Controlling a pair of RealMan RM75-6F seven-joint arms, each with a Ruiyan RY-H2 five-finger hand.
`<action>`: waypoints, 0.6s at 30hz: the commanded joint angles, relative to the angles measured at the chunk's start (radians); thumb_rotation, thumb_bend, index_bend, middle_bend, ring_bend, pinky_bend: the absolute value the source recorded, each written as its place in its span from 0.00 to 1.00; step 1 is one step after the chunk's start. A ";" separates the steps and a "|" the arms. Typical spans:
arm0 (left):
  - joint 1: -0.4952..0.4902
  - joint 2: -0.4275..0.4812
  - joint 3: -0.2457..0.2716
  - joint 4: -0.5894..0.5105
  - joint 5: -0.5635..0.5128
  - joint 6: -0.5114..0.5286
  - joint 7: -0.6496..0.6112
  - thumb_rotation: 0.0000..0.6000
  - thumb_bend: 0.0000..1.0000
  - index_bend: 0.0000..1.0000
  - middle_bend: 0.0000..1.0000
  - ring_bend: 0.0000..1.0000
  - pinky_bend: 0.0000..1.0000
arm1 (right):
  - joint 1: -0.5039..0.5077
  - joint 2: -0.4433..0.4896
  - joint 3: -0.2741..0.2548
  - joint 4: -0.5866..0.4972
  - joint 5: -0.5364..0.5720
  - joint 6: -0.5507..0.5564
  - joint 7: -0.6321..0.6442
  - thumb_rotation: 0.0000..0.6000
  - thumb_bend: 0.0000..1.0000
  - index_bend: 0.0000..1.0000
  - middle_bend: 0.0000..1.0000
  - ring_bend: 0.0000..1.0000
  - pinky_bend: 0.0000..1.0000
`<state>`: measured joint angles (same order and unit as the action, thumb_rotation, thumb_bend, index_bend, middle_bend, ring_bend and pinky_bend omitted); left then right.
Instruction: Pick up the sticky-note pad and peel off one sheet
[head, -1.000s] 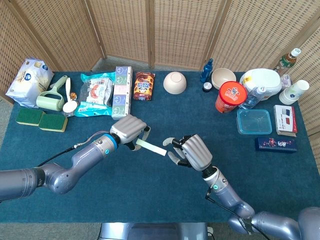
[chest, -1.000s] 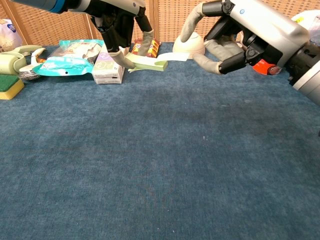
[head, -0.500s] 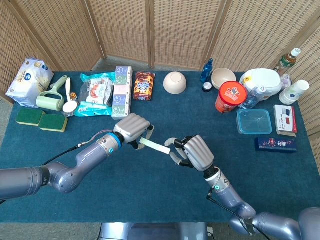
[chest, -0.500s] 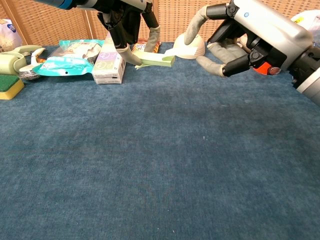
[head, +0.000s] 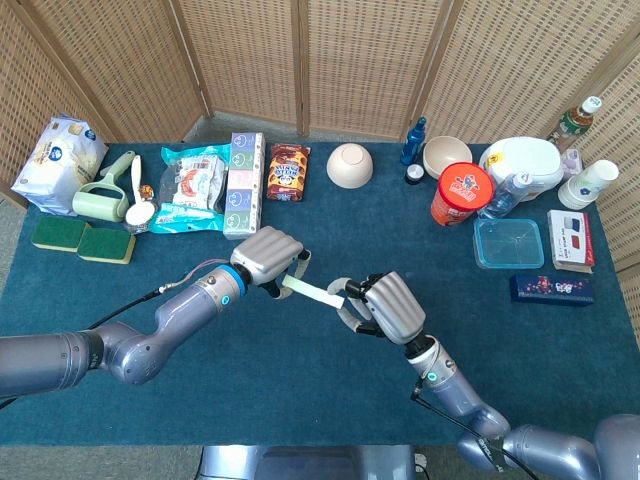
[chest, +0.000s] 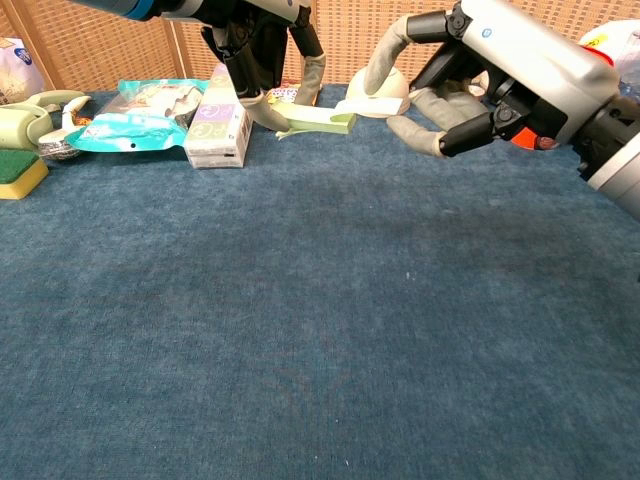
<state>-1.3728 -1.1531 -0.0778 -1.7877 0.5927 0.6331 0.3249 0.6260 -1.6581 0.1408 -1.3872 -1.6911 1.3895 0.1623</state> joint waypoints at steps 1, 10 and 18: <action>0.000 0.000 0.000 -0.002 0.001 0.001 -0.005 1.00 0.48 0.85 1.00 1.00 1.00 | 0.001 0.000 0.001 -0.001 0.001 0.000 -0.001 1.00 0.43 0.45 0.94 0.91 0.82; -0.008 0.001 0.009 -0.005 -0.001 0.001 -0.005 1.00 0.48 0.85 1.00 1.00 1.00 | 0.002 0.000 0.003 -0.003 0.005 0.004 0.000 1.00 0.43 0.48 0.95 0.92 0.83; -0.015 -0.001 0.014 -0.004 -0.005 0.003 -0.006 1.00 0.48 0.85 1.00 1.00 1.00 | 0.004 0.002 0.006 -0.005 0.009 0.005 0.002 1.00 0.43 0.50 0.95 0.92 0.83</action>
<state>-1.3875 -1.1542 -0.0638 -1.7924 0.5882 0.6361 0.3195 0.6298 -1.6564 0.1463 -1.3922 -1.6823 1.3944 0.1641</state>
